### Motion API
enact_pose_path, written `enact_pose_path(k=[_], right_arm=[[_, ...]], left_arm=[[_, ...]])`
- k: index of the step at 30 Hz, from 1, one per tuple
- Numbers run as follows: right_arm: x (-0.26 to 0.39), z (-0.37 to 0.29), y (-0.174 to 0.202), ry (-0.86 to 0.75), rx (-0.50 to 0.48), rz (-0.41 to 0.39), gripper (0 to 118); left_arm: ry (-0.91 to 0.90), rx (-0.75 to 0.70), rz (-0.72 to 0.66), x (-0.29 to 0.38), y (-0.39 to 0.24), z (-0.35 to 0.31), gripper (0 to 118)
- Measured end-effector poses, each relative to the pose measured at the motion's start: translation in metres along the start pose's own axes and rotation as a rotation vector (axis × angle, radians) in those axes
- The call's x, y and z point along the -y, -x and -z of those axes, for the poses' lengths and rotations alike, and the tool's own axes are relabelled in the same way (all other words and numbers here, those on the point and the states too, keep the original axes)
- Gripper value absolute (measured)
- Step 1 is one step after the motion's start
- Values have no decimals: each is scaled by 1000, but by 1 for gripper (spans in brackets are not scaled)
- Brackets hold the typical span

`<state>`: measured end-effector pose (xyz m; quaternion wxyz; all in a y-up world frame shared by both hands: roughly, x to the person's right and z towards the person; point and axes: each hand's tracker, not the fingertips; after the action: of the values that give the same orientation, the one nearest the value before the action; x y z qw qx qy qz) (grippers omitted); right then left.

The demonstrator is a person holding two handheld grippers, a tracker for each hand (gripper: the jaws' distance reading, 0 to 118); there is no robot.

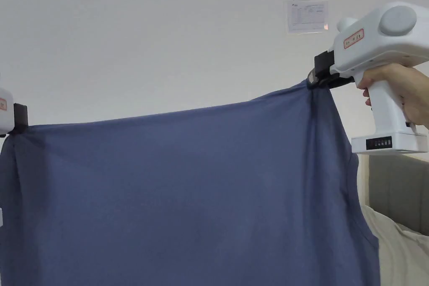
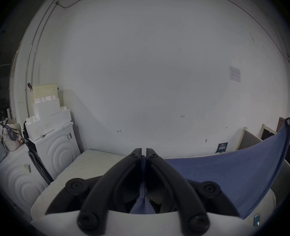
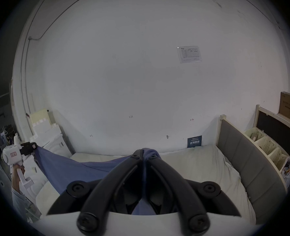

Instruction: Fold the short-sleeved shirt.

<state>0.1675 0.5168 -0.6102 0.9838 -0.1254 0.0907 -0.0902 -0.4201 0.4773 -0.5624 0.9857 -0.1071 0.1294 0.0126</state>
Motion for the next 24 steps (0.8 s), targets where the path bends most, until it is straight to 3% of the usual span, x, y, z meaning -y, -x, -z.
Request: enact_pose_path(k=[6,10,13,14,18,21,24], right_arm=[[-21,60,11,-6,40,-4,3],[-28,94,11,-15,55,-2,3],[-25,107,3,-45,4,99,3],[-25,111,3,-46,8,110,3],[-21,122,2,-45,67,-1,3],[-28,132,5,-44,55,14,3],[-23,134,6,-64,42,6,3]], left_arm=[[-58,-43,44,-34,-18,44,5],[-125,-52,1,-38,-25,63,5],[-140,-82,18,-27,-34,82,5],[-144,-103,88,-27,-31,103,5],[-157,-43,19,-19,-29,122,5],[-136,-111,109,-18,-36,132,5],[-177,-88,98,-11,-48,124,5]])
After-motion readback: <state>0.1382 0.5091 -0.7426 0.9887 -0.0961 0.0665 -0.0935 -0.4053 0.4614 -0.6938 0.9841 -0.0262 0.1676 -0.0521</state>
